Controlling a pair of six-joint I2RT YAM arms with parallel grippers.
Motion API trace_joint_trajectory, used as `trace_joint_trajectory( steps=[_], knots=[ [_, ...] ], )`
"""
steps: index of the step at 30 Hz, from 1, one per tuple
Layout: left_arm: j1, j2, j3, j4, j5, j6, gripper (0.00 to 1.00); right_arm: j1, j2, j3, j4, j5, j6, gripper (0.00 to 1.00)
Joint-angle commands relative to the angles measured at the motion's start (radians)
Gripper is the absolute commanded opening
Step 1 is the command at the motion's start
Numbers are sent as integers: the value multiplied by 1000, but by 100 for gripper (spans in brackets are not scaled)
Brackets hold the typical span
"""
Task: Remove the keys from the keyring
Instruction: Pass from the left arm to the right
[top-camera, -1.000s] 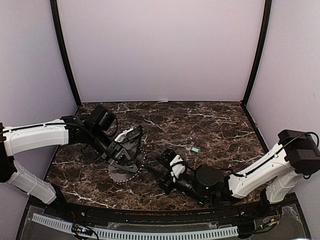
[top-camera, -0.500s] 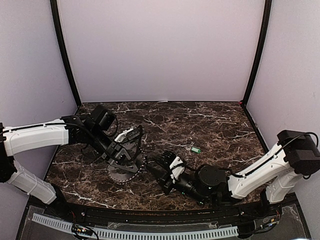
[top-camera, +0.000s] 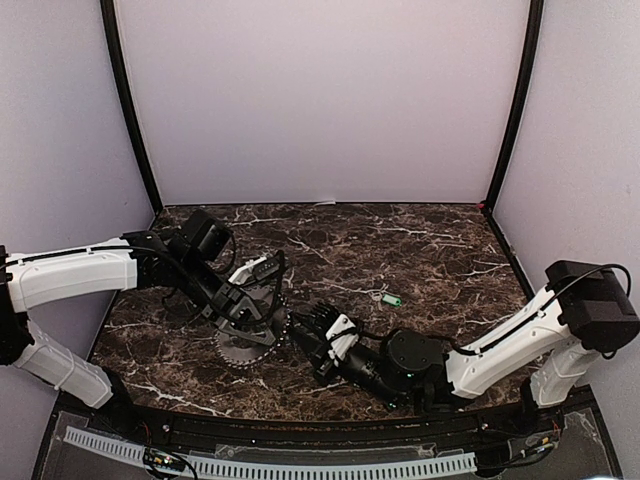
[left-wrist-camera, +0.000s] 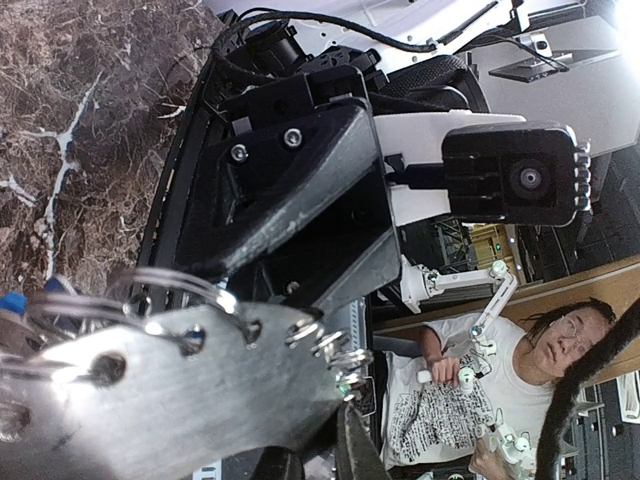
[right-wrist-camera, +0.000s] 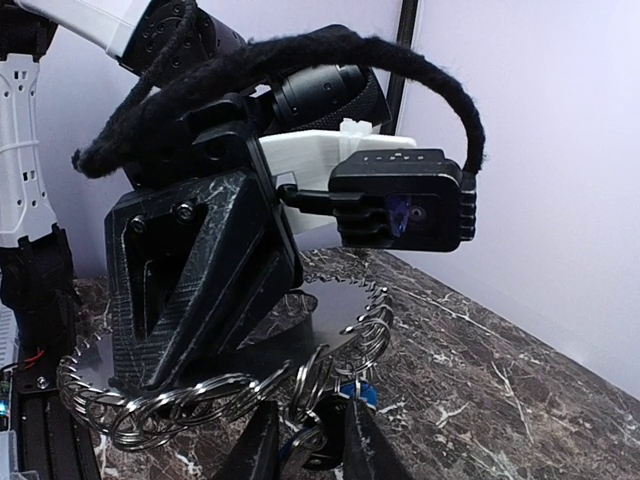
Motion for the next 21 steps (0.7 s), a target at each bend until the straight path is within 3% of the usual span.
trace_joint_trajectory(
  steps=[1,11,21],
  knots=[
    [5,-2,13,17,34,12,0,10,17,34,54,21,-21,20],
    [5,-4,12,19,36,12,0,10,31,54,50,48,-42,10],
    [5,-3,11,17,38,10,0,9,40,67,41,61,-56,7]
  ],
)
